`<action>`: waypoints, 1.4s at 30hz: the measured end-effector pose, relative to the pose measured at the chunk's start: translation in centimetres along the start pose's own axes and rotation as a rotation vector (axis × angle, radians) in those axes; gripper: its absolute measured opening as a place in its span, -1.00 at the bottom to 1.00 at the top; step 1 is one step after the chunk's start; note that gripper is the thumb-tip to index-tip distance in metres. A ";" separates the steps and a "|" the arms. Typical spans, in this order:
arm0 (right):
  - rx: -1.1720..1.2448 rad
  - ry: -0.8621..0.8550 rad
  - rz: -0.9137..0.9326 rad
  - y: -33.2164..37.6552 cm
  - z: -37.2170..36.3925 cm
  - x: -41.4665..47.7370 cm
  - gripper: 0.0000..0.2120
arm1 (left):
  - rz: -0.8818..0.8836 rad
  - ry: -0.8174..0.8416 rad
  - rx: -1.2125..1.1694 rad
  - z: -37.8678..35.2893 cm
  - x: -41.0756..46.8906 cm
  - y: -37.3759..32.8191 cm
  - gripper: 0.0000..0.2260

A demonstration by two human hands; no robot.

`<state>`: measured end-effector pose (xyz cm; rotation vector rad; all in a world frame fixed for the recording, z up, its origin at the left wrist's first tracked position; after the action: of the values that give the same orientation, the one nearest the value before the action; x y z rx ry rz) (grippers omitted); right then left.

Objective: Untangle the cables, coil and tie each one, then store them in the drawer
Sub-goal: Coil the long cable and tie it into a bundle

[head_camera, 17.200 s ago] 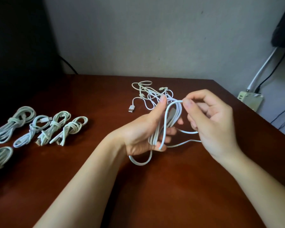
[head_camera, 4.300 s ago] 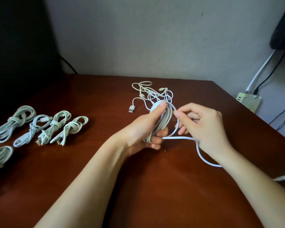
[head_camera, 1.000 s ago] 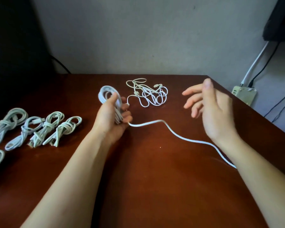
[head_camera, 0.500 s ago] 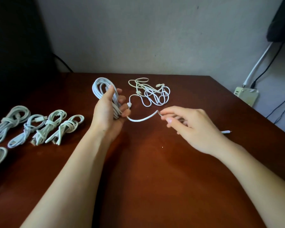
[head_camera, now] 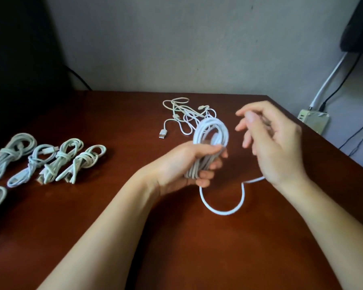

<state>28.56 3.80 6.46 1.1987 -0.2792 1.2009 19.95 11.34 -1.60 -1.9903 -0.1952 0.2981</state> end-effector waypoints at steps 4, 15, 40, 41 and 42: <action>-0.179 0.195 0.040 -0.1 -1.8 -0.3 -0.77 | 0.059 0.051 0.064 -0.8 0.4 1.3 -0.92; -0.118 0.353 0.178 1.2 -2.7 -0.8 -0.78 | 0.146 0.163 0.135 -1.5 0.1 2.1 -0.84; 0.242 0.510 -0.131 0.5 -3.5 -0.7 -0.77 | -0.116 -0.368 0.032 4.8 -0.9 -2.3 -0.64; 0.157 0.521 -0.095 0.6 -3.6 -0.7 -0.79 | -0.125 -0.379 0.039 4.7 -1.0 -2.4 -0.65; 0.074 0.521 -0.067 0.5 -3.6 -0.7 -0.79 | -0.134 -0.392 0.049 4.7 -1.1 -2.5 -0.65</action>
<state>26.39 6.29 4.73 0.9079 0.1951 1.4249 17.49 16.17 -1.08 -1.8445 -0.5623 0.5996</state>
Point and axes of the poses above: each hand's wrist, its own x-axis towards the middle knuckle, its own z-axis out of the back of the hand, y = z × x, the point moved 8 cm from there along x, towards the middle knuckle, and after that the axes turned 10 degrees about -x, right-handed, at the moved point
